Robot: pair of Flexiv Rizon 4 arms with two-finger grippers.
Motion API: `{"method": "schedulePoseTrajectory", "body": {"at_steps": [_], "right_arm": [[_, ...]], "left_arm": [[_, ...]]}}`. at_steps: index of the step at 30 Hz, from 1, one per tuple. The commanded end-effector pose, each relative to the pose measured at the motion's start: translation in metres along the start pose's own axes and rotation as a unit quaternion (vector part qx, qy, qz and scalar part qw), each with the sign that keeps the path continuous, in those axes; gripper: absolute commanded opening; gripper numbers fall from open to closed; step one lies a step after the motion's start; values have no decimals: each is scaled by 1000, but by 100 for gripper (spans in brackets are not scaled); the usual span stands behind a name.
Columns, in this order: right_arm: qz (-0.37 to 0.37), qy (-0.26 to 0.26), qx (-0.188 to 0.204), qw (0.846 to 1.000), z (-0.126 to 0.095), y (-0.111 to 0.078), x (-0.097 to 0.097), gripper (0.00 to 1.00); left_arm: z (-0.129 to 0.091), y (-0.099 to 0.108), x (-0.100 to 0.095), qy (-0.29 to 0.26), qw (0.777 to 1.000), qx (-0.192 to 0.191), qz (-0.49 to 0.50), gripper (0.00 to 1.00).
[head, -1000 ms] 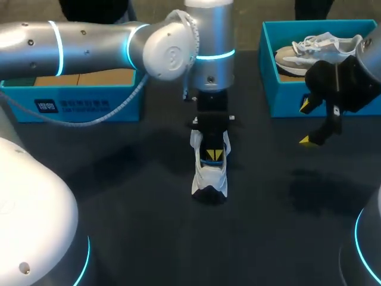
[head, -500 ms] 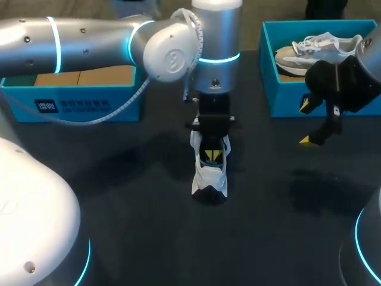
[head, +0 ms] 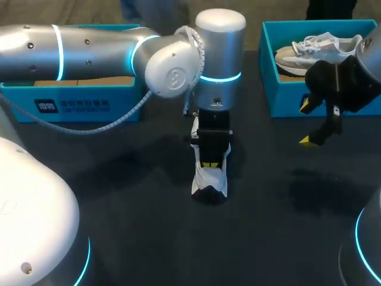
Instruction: Take the shoe out of the shoebox, open the shoe tongue, remove and reinsert the insole, then place the shoe into the shoebox
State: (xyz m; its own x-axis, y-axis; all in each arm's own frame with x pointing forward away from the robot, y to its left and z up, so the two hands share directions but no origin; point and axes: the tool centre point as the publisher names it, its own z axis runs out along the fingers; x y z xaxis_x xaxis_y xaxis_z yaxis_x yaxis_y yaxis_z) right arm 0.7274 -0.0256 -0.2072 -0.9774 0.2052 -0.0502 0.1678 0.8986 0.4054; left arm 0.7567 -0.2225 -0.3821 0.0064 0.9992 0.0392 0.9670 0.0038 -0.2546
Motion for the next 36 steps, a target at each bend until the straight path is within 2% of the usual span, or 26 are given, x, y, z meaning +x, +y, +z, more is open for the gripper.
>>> {"method": "schedulePoseTrajectory", "body": {"at_steps": [1,5,10,16,19,26,30,36], "right_arm": [[1,-1,1,1000,1,0,1,100],[1,-1,1,1000,1,0,1,100],[1,-1,1,1000,1,0,1,100],[1,-1,1,1000,1,0,1,100],[1,-1,1,1000,1,0,1,100],[1,-1,1,1000,1,0,1,100],[1,-1,1,1000,1,0,1,100],[1,-1,1,1000,1,0,1,100]], "left_arm": [[-11,0,2,-10,1000,-14,-5,0],[-8,2,-3,-11,1000,-22,-4,0],[11,-1,-8,-10,1000,-19,3,0],[27,-5,-8,6,999,-44,-5,0],[25,-6,-4,16,998,-59,-5,0],[-3,4,5,-10,995,-95,-24,0],[-2,10,3,-11,993,-113,-26,0],[10,15,-3,-6,985,-168,-36,0]]}}
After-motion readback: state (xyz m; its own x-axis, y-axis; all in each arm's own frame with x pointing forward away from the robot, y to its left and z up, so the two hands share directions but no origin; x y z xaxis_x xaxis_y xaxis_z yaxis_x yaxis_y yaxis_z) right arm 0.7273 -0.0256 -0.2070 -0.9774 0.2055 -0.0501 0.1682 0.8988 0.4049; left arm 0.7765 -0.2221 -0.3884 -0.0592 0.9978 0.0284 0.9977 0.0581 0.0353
